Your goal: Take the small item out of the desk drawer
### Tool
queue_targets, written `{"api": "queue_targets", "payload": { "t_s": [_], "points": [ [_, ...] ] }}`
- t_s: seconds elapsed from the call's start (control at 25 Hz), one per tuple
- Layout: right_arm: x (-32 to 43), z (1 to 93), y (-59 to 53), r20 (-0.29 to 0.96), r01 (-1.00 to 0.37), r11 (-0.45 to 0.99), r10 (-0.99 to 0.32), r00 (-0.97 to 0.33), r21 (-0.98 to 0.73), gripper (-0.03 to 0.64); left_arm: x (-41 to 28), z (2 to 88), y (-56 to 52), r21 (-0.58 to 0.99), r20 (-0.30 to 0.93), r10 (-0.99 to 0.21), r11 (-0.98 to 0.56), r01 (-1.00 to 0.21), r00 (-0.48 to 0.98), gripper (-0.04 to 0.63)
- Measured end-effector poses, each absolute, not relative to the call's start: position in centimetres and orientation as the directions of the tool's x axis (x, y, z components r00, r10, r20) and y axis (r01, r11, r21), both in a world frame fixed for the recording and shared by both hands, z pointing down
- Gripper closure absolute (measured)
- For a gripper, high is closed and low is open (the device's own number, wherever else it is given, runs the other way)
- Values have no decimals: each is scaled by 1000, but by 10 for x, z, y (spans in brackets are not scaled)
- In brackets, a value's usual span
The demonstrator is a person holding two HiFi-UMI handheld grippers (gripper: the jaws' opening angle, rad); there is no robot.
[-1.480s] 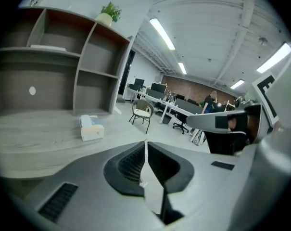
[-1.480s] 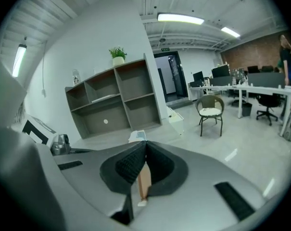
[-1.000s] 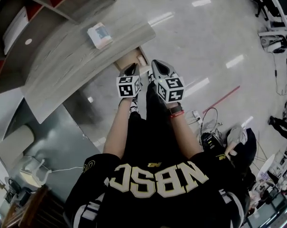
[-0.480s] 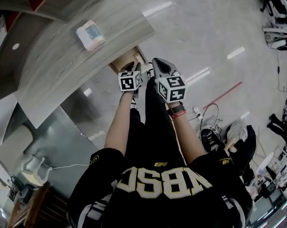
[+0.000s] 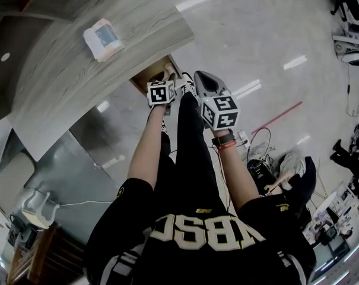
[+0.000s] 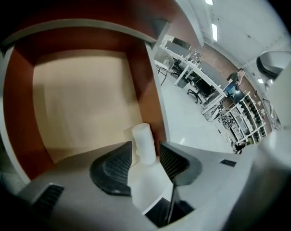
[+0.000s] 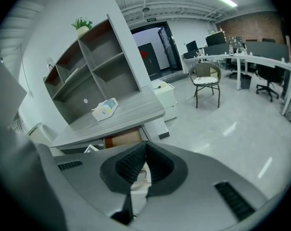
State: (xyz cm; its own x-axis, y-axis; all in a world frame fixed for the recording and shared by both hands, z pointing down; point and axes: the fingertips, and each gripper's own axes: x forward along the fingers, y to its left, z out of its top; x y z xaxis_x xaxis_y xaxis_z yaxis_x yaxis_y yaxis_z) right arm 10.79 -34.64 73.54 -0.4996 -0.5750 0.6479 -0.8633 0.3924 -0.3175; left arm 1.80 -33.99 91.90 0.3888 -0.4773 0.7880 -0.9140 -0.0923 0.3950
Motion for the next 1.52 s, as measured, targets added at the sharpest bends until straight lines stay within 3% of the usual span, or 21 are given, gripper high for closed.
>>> {"api": "queue_targets", "payload": {
  "t_s": [0.24,0.68,1.52],
  "points": [
    [119,750,-345,666,-874,367,-569,-482,-318,607,26,941,-347,402,802,-455,-66,-913,386,423],
    [124,756,-335,682,-882,346,-562,-467,-319,607,26,943,-347,405,810,-443,-52,-913,385,509],
    [112,684,-318,597,-902,285,-678,-430,-325,609,-19,786,-298,344,737,-542,-213,-914,404,514]
  ]
}}
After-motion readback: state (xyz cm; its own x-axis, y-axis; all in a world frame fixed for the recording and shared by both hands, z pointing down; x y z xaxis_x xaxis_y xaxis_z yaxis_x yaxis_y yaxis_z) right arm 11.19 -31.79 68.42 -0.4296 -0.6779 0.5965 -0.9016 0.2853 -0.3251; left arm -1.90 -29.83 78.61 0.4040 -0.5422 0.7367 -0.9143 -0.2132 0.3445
